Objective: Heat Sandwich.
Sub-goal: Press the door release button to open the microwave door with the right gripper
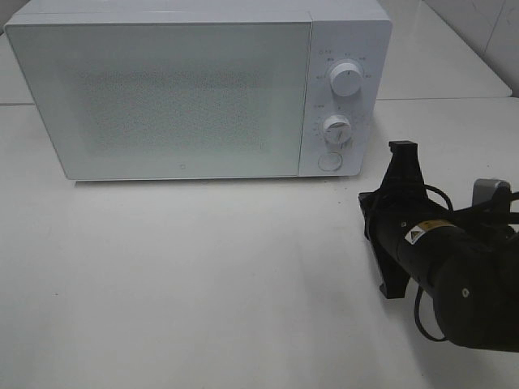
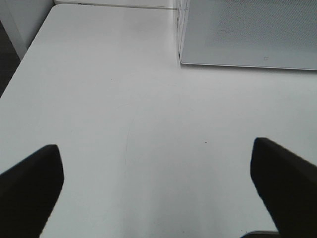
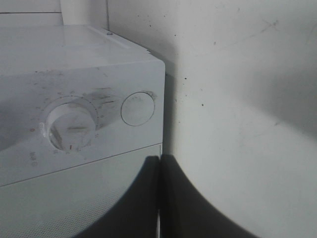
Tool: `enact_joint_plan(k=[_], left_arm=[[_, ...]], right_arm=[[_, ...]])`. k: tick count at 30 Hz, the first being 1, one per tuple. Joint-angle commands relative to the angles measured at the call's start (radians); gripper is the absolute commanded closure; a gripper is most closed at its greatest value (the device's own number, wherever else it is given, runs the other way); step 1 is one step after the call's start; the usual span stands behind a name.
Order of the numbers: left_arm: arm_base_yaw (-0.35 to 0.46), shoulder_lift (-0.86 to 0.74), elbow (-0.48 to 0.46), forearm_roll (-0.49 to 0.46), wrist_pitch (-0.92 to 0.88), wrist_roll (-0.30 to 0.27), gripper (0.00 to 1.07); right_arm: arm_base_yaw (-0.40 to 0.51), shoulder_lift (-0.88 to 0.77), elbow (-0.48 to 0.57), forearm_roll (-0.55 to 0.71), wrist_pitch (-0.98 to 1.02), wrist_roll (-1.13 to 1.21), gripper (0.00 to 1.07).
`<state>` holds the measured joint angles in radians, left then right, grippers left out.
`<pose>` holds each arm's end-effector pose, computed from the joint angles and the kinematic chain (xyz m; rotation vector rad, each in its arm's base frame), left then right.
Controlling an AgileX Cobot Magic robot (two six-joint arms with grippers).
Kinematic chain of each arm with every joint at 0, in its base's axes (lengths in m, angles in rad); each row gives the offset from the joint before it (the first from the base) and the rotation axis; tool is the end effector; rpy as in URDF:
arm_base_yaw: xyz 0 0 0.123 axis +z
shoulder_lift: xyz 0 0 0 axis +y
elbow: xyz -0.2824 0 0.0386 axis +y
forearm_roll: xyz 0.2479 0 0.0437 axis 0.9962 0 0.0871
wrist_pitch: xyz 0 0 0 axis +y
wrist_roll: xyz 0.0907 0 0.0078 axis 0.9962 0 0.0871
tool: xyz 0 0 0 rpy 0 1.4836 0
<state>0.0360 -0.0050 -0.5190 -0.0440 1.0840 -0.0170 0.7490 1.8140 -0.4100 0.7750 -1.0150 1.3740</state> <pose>-0.0087 -0.0039 0.2806 -0.0509 2.0424 -0.0407 0.2237 0.1342 0.1179 1.4311 1.5291 1.0439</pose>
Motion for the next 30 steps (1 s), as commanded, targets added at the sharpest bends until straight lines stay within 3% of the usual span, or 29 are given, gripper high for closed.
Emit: enact_joint_plan(k=[1, 16, 30], left_arm=[[-0.001, -0.016, 0.002, 0.0, -0.014, 0.001, 0.09], [-0.001, -0.016, 0.002, 0.0, -0.014, 0.001, 0.09], [-0.001, -0.016, 0.002, 0.0, -0.014, 0.001, 0.09]], right_arm=[[-0.019, 0.019, -0.037, -0.028, 0.02, 0.006, 1.07], [-0.133, 0.138, -0.247, -0.136, 0.134, -0.016, 1.07], [-0.18, 0.23, -0.366, -0.158, 0.163, -0.027, 1.07]])
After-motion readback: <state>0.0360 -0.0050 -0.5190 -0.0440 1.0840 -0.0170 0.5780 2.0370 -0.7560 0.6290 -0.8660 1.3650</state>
